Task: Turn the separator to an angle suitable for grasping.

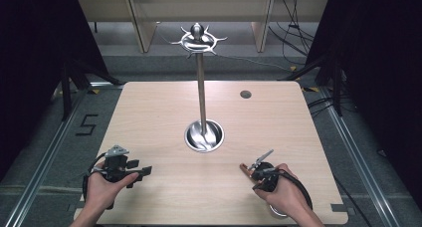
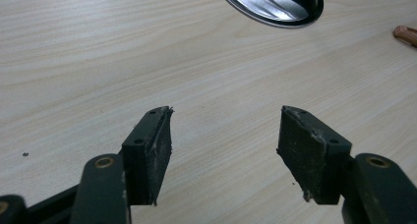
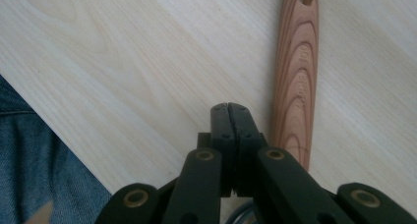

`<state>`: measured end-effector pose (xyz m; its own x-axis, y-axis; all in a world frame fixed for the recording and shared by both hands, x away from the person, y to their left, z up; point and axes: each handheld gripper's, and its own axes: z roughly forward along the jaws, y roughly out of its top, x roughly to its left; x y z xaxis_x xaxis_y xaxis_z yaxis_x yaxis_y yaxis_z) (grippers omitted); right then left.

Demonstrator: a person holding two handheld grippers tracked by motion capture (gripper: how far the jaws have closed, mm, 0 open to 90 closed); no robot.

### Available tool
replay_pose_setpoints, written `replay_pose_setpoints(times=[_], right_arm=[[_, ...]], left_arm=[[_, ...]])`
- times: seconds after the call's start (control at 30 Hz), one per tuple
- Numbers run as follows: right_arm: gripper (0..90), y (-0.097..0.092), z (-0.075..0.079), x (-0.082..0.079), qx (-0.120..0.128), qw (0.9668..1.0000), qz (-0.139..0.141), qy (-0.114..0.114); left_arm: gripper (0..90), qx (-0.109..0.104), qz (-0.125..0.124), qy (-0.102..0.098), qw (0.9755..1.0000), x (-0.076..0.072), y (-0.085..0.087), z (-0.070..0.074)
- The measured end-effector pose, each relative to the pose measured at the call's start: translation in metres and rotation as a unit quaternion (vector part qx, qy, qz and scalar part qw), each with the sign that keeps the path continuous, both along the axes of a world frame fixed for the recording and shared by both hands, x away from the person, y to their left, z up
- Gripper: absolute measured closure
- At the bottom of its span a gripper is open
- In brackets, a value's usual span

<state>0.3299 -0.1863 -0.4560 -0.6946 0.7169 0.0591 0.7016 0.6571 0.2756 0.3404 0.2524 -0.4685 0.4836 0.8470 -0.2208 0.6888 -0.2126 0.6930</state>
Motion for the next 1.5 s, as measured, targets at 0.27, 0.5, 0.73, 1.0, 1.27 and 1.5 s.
replay_pose_setpoints(times=[0.27, 0.5, 0.73, 1.0, 1.27, 1.5], right_arm=[[90.0, 0.016, 0.001, 0.022, -0.005, 0.9989, -0.018, 0.042], [90.0, 0.023, -0.002, 0.048, -0.012, 0.9982, -0.019, 0.055], [90.0, 0.024, -0.010, 0.053, -0.029, 0.9974, -0.037, 0.054], [90.0, 0.017, -0.011, 0.058, -0.033, 0.9968, -0.058, 0.044], [90.0, -0.009, -0.004, 0.070, -0.022, 0.9916, -0.125, 0.026], [90.0, -0.027, 0.002, 0.076, -0.040, 0.9848, -0.165, 0.035]], left_arm=[[36.7, -0.001, 0.003, 0.001, 1.0000, 0.000, -0.002, 0.000], [36.7, 0.015, -0.012, 0.009, 0.9998, 0.001, 0.001, 0.001], [36.7, 0.011, -0.010, 0.005, 0.9999, 0.001, 0.000, 0.001], [36.7, 0.011, -0.011, 0.005, 0.9999, 0.001, 0.000, 0.001], [36.7, 0.012, -0.012, 0.002, 0.9999, 0.000, 0.000, 0.001], [36.7, 0.012, -0.013, 0.002, 0.9998, 0.001, 0.000, 0.001]])
